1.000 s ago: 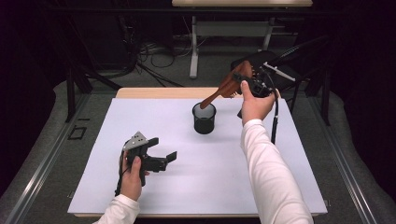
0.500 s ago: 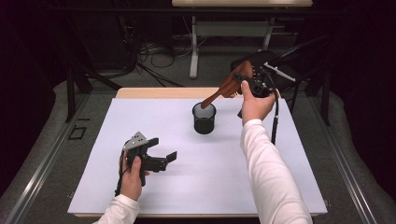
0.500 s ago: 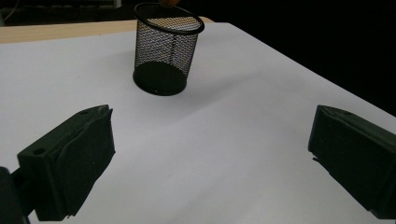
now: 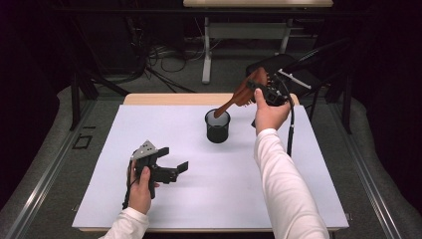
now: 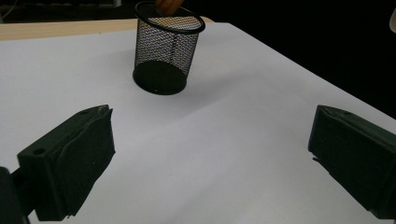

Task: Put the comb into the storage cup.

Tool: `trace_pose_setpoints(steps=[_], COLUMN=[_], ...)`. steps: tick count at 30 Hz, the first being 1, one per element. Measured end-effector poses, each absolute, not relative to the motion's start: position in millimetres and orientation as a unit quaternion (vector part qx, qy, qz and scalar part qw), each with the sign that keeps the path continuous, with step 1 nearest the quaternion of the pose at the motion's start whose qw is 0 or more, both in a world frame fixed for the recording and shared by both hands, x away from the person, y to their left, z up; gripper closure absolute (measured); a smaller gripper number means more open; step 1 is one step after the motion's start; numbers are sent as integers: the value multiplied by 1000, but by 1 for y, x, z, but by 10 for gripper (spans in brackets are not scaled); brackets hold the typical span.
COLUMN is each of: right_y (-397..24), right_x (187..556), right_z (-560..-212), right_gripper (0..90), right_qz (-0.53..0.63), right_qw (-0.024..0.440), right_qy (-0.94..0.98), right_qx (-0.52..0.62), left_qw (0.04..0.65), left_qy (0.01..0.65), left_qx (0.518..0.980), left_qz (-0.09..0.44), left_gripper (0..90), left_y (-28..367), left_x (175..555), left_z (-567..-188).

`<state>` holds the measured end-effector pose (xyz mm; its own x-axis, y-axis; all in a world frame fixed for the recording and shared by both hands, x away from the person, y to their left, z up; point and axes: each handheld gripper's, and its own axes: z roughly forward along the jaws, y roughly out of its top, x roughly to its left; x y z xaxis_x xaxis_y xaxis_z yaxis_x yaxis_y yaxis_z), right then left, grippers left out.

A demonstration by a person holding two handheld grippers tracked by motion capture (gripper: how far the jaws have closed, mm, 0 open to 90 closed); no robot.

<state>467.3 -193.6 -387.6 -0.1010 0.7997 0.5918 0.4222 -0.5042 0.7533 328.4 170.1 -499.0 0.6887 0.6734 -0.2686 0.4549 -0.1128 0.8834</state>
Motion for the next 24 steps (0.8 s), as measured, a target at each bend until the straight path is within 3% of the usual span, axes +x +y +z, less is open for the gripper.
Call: trace_pose_setpoints(steps=[24], right_y=[-181], right_x=[472], right_z=[-410], right_gripper=[488], right_qz=[560], right_qw=[160], right_qy=[484], right_qx=[653], left_qw=[545], left_qy=[383], left_qx=[739], left_qz=[98], left_gripper=[3], left_y=[170], left_x=[329], left_z=[-500])
